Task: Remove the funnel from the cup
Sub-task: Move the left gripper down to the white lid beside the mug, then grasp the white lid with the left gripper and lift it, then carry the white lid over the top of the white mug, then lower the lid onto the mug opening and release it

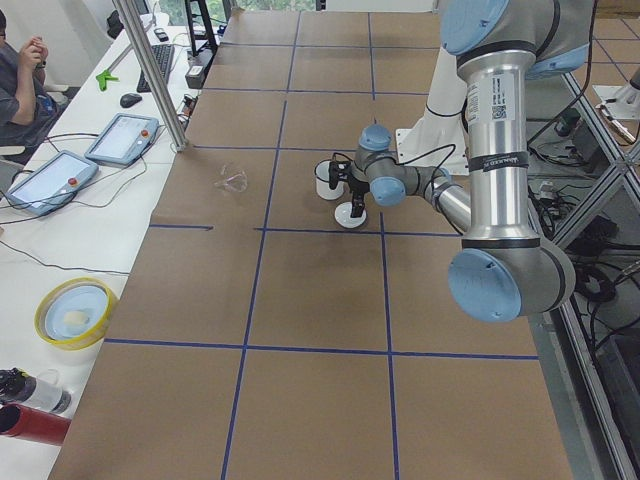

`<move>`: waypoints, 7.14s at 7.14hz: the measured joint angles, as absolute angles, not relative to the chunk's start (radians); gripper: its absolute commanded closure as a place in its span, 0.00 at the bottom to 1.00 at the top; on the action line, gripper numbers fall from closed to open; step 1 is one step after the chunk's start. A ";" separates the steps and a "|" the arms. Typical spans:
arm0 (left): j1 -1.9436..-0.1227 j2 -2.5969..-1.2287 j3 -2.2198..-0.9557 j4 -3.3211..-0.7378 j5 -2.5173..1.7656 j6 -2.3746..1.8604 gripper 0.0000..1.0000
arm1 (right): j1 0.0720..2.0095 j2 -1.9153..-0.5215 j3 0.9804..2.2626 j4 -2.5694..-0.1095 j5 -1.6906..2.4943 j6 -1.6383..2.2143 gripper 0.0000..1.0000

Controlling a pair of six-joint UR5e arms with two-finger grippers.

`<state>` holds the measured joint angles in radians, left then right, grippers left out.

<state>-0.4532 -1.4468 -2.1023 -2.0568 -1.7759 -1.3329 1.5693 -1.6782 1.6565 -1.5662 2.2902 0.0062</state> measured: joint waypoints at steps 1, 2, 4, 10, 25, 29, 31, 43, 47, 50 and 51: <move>-0.439 -1.476 -2.074 -2.034 -1.755 -1.341 0.08 | 1.569 -1.678 1.657 -1.566 2.290 0.006 0.00; -0.434 -1.519 -2.059 -1.981 -1.747 -1.344 0.12 | 1.569 -1.678 1.657 -1.566 2.290 0.006 0.00; -0.430 -1.589 -2.052 -1.896 -1.741 -1.345 0.21 | 1.569 -1.678 1.657 -1.566 2.290 0.006 0.00; -0.412 -1.601 -2.042 -1.879 -1.735 -1.341 0.40 | 1.569 -1.678 1.656 -1.566 2.290 0.006 0.00; -0.541 -1.990 -2.210 -1.310 -1.798 -1.266 1.00 | 1.569 -1.678 1.656 -1.566 2.290 0.006 0.00; -0.539 -2.017 -2.085 -1.386 -1.799 -1.264 1.00 | 1.569 -1.678 1.656 -1.566 2.290 0.006 0.00; -0.539 -2.017 -2.072 -1.391 -1.799 -1.264 1.00 | 1.569 -1.678 1.657 -1.566 2.290 0.006 0.00; -0.535 -2.017 -2.047 -1.395 -1.800 -1.264 1.00 | 1.569 -1.678 1.657 -1.566 2.290 0.006 0.00; -0.535 -2.017 -2.050 -1.395 -1.801 -1.265 1.00 | 1.569 -1.678 1.656 -1.566 2.290 0.006 0.00; -0.533 -2.016 -2.047 -1.396 -1.801 -1.266 1.00 | 1.569 -1.678 1.656 -1.566 2.290 0.006 0.00; -0.532 -2.016 -2.047 -1.396 -1.801 -1.266 1.00 | 1.569 -1.678 1.656 -1.566 2.290 0.006 0.00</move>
